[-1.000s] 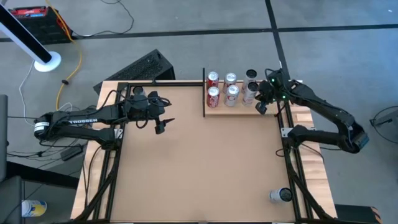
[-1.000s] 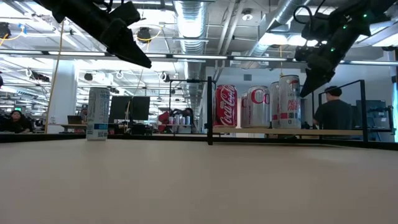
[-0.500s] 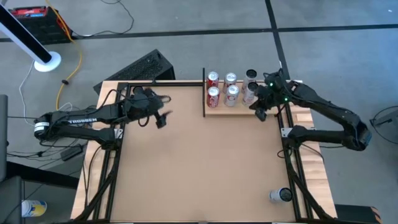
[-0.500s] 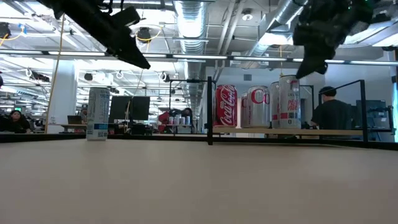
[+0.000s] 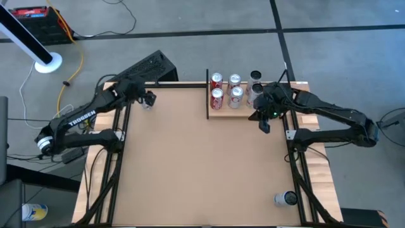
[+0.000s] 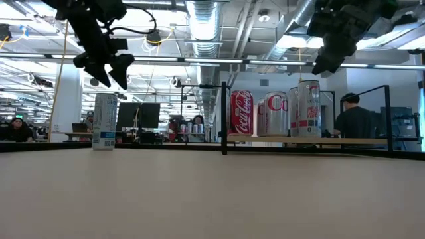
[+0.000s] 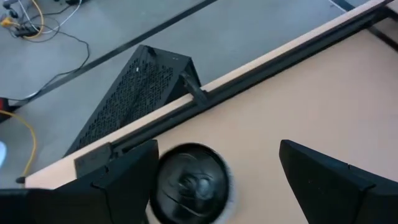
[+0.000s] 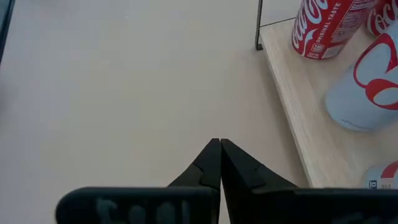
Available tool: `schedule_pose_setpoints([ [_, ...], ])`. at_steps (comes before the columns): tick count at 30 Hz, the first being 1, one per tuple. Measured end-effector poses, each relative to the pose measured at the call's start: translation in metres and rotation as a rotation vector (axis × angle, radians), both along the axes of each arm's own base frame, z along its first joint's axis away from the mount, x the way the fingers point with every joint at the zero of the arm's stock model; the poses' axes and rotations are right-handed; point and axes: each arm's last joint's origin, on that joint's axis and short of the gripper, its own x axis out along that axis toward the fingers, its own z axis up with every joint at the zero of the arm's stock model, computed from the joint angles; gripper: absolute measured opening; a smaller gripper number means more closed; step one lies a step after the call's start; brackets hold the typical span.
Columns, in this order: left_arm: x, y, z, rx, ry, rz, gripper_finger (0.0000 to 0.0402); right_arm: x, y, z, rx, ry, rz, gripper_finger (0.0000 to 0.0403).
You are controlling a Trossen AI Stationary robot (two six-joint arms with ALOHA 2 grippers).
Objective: Place canned beverage on shelf
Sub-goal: Put the left blue white soda can on the shelf
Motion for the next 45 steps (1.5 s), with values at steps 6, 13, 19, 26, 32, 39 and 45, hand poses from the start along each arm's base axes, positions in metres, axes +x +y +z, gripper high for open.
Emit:
schedule_pose_setpoints([
  [6, -0.011, 0.009, -0.002, -0.027, 0.010, 0.035, 0.0320, 0.000, 0.001, 0.000, -0.002, 0.003, 0.010, 0.0028],
  [13, -0.012, 0.015, -0.011, -0.095, 0.042, 0.045, 0.0320, 0.000, 0.001, 0.000, -0.047, 0.000, 0.053, 0.0025],
  [19, -0.001, 0.028, -0.029, -0.151, 0.135, 0.050, 0.0320, 0.000, 0.000, 0.000, -0.054, -0.002, 0.055, 0.0033],
  [26, 0.004, 0.034, -0.041, -0.196, 0.182, 0.048, 0.0320, 0.000, 0.000, 0.000, -0.056, -0.002, 0.058, 0.0025],
  [32, 0.003, 0.032, -0.042, -0.223, 0.183, 0.031, 0.0281, 0.000, 0.000, 0.000, -0.064, -0.003, 0.064, 0.0032],
  [39, 0.009, 0.023, -0.036, -0.319, 0.166, -0.221, 0.0248, 0.000, 0.000, 0.000, -0.066, -0.004, 0.067, 0.0035],
  [45, 0.051, -0.017, -0.018, -0.373, -0.028, -0.889, 0.0248, 0.001, 0.001, 0.000, -0.066, -0.004, 0.069, 0.0035],
])
